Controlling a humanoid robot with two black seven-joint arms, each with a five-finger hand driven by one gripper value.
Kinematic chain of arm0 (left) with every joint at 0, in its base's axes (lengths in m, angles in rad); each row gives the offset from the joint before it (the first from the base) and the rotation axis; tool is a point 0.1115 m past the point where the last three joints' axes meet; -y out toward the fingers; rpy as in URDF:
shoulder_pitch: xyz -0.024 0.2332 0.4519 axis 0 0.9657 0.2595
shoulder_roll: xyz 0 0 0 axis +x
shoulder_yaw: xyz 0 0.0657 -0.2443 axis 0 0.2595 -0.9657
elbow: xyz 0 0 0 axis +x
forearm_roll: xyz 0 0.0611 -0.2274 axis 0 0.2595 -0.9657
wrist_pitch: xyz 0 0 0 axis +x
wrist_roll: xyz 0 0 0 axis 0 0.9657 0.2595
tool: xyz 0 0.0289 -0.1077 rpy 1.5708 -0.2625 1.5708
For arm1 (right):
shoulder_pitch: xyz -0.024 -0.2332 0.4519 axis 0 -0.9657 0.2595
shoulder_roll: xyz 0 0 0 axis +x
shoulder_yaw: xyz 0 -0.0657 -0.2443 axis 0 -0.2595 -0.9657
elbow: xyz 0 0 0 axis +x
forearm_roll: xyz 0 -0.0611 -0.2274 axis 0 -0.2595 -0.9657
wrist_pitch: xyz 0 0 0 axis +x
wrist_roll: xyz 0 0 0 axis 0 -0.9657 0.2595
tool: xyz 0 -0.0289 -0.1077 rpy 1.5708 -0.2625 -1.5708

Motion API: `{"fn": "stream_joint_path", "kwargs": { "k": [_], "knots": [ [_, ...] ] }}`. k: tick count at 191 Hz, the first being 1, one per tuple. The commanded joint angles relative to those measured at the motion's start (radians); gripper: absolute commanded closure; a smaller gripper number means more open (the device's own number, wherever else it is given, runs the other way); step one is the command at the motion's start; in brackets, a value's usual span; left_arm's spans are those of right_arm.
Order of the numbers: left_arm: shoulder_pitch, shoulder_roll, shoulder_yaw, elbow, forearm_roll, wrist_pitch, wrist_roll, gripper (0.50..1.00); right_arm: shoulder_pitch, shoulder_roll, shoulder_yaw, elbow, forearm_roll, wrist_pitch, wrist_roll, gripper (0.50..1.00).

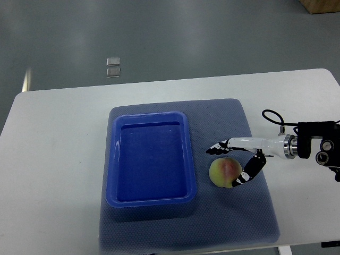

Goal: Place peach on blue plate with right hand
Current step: 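Close the right hand fingers on the peach and lift it, then carry the held peach over the blue tray and lower it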

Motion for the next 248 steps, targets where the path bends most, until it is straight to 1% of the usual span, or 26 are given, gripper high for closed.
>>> {"fn": "stream_joint_path", "kwargs": {
  "k": [1, 29, 60, 61, 68, 73, 83, 84, 99, 100, 102, 109, 115, 145, 172, 182, 183, 185, 201, 211, 212, 220, 230, 231, 233, 248],
  "knots": [
    [0.0, 0.0, 0.0, 0.0, -0.001, -0.001, 0.0, 0.5, -0.006, 0.001, 0.0, 0.0, 0.0, -0.003, 0.002, 0.599],
    [0.0, 0.0, 0.0, 0.001, -0.001, -0.001, 0.0, 0.5, -0.006, 0.001, 0.0, 0.0, 0.002, -0.003, 0.018, 0.628],
    [0.0, 0.0, 0.0, 0.0, -0.001, -0.001, 0.0, 0.5, -0.014, 0.001, 0.0, 0.0, 0.0, -0.003, 0.019, 0.636],
    [0.0, 0.0, 0.0, 0.001, -0.001, -0.001, 0.0, 0.5, -0.015, 0.001, 0.0, 0.0, 0.0, -0.003, 0.019, 0.656],
    [0.0, 0.0, -0.002, 0.001, -0.001, -0.001, 0.0, 0.5, -0.018, 0.001, 0.0, 0.0, 0.0, -0.003, 0.021, 0.673],
    [0.0, 0.0, -0.002, 0.001, -0.001, -0.001, 0.0, 0.5, -0.021, 0.001, 0.0, 0.0, -0.002, -0.003, 0.021, 0.699],
    [0.0, 0.0, -0.002, 0.001, -0.001, -0.001, 0.0, 0.5, -0.021, 0.001, 0.0, 0.0, -0.002, -0.003, 0.021, 0.699],
    [0.002, 0.0, -0.002, 0.001, -0.001, -0.001, 0.0, 0.5, -0.027, 0.001, 0.0, 0.0, -0.003, -0.003, 0.021, 0.77],
    [0.002, 0.0, -0.002, 0.0, -0.001, -0.001, 0.0, 0.5, -0.029, 0.001, 0.0, 0.0, -0.014, -0.003, 0.021, 0.869],
    [0.002, 0.0, 0.0, 0.001, -0.001, -0.001, 0.0, 0.5, -0.027, 0.001, 0.0, 0.0, -0.014, -0.003, 0.021, 0.885],
    [0.002, 0.0, 0.0, 0.001, -0.001, -0.001, 0.0, 0.5, -0.027, 0.001, 0.0, 0.0, -0.014, -0.003, 0.021, 0.885],
    [0.002, 0.0, -0.002, 0.001, -0.001, -0.001, 0.0, 0.5, -0.027, 0.001, 0.0, 0.0, -0.015, -0.003, 0.021, 0.956],
    [0.002, 0.0, 0.0, 0.0, -0.001, -0.001, 0.0, 0.5, -0.027, -0.001, 0.0, 0.0, -0.015, -0.003, 0.021, 0.999],
    [0.002, 0.0, 0.0, 0.001, -0.001, -0.001, 0.0, 0.5, -0.003, -0.022, 0.012, 0.003, -0.012, 0.002, 0.021, 1.0],
    [0.002, 0.0, -0.002, 0.001, -0.001, -0.001, 0.0, 0.5, 0.108, -0.08, 0.055, 0.011, 0.003, 0.049, 0.021, 1.0],
    [0.002, 0.0, -0.002, 0.001, -0.001, -0.001, 0.0, 0.5, 0.108, -0.08, 0.055, 0.011, 0.003, 0.049, 0.021, 1.0],
    [0.002, 0.0, 0.0, 0.0, -0.001, -0.001, 0.0, 0.5, 0.153, -0.103, 0.067, 0.011, 0.011, 0.074, 0.021, 1.0],
    [0.002, 0.0, 0.0, 0.001, -0.001, -0.001, 0.0, 0.5, 0.166, -0.108, 0.07, 0.011, 0.012, 0.078, 0.021, 1.0],
    [0.002, 0.0, -0.002, 0.0, -0.001, -0.001, 0.0, 0.5, 0.246, -0.142, 0.075, 0.009, 0.043, 0.12, 0.019, 1.0],
    [0.002, 0.0, -0.002, 0.0, -0.001, -0.001, 0.0, 0.5, 0.246, -0.142, 0.075, 0.009, 0.043, 0.12, 0.019, 1.0],
    [0.002, 0.0, 0.0, 0.0, -0.001, -0.001, 0.0, 0.5, 0.297, -0.161, 0.08, 0.009, 0.069, 0.146, 0.018, 1.0],
    [0.002, 0.0, -0.002, 0.0, 0.0, -0.001, 0.0, 0.5, 0.336, -0.171, 0.08, 0.008, 0.094, 0.167, 0.018, 1.0],
    [0.002, 0.0, -0.002, 0.0, 0.0, -0.001, 0.0, 0.5, 0.336, -0.171, 0.08, 0.008, 0.094, 0.167, 0.018, 1.0],
    [0.002, 0.0, 0.0, -0.002, 0.0, -0.001, 0.0, 0.5, 0.382, -0.178, 0.08, 0.005, 0.121, 0.19, 0.014, 1.0],
    [0.002, 0.0, 0.0, -0.002, 0.0, -0.001, 0.0, 0.5, 0.39, -0.179, 0.08, 0.003, 0.126, 0.193, 0.014, 1.0],
    [0.002, 0.0, -0.002, -0.002, 0.0, -0.002, 0.0, 0.5, 0.408, -0.179, 0.08, 0.003, 0.138, 0.2, 0.013, 1.0]
  ]
}}
